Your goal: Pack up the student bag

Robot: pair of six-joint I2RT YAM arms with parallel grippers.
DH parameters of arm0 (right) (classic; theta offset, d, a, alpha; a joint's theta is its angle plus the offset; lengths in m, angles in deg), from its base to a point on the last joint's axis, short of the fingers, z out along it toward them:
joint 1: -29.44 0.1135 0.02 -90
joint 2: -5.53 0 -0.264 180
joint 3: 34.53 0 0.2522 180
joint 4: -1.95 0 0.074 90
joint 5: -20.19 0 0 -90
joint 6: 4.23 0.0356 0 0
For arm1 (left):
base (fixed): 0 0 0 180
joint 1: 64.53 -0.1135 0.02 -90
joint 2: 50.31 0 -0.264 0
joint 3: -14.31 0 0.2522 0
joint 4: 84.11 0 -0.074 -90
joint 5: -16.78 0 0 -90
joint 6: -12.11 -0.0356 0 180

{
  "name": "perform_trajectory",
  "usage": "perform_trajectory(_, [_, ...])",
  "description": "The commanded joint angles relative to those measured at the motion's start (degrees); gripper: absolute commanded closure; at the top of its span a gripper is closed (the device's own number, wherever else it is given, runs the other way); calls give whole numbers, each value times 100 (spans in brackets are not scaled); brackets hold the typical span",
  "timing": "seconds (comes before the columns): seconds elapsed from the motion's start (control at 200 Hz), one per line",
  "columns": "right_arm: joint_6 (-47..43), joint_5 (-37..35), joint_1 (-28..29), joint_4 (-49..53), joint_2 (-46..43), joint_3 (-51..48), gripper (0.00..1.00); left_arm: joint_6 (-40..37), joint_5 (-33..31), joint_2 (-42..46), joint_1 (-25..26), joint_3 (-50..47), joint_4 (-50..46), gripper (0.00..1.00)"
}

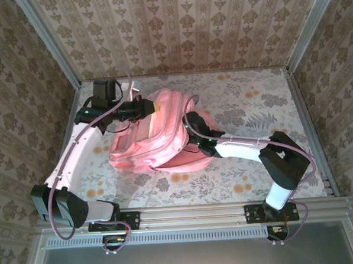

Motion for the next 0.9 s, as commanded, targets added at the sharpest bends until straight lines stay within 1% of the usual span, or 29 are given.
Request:
perform_trajectory(0.0, [-698,-266,-38,695,-676,-87,9,75,302,312,-110,80,832,100])
perform_trajectory(0.065, [-767,-393,-71,903,-921,-245,6,78,287,323,-114,51,845,100])
perform_trajectory(0.225, [-1162,-537,-208,1365,-1613,-641,4,80,235,379,-160,0,828,100])
perform_trajectory(0.3, [-1541,-852,-226,1970,-2128,-679,1,85,206,422,-181,-53,828,100])
perform_trajectory(0.395, [-1994,-1242,-334,2747,-2567,-702,0,107,190,477,-197,-159,875,100])
perform_trajectory(0.47, [-2213,-1639,-552,3372,-2820,-719,1,94,189,516,-207,-222,889,100])
perform_trajectory(0.525, [-2278,-1804,-826,3728,-2985,-811,2,87,180,538,-212,-266,885,100])
perform_trajectory(0.625, [-2553,-1473,-1419,3917,-3090,-1050,3,73,172,546,-209,-377,886,100])
perform_trajectory(0.705, [-2905,-941,-1769,3949,-2985,-1122,3,59,167,564,-199,-489,863,100])
perform_trajectory(0.81, [-3275,-300,-2018,4054,-2645,-1015,3,59,128,608,-168,-679,912,100])
perform_trajectory(0.89, [-3444,191,-2093,4008,-2367,-905,3,42,100,591,-95,-845,943,100])
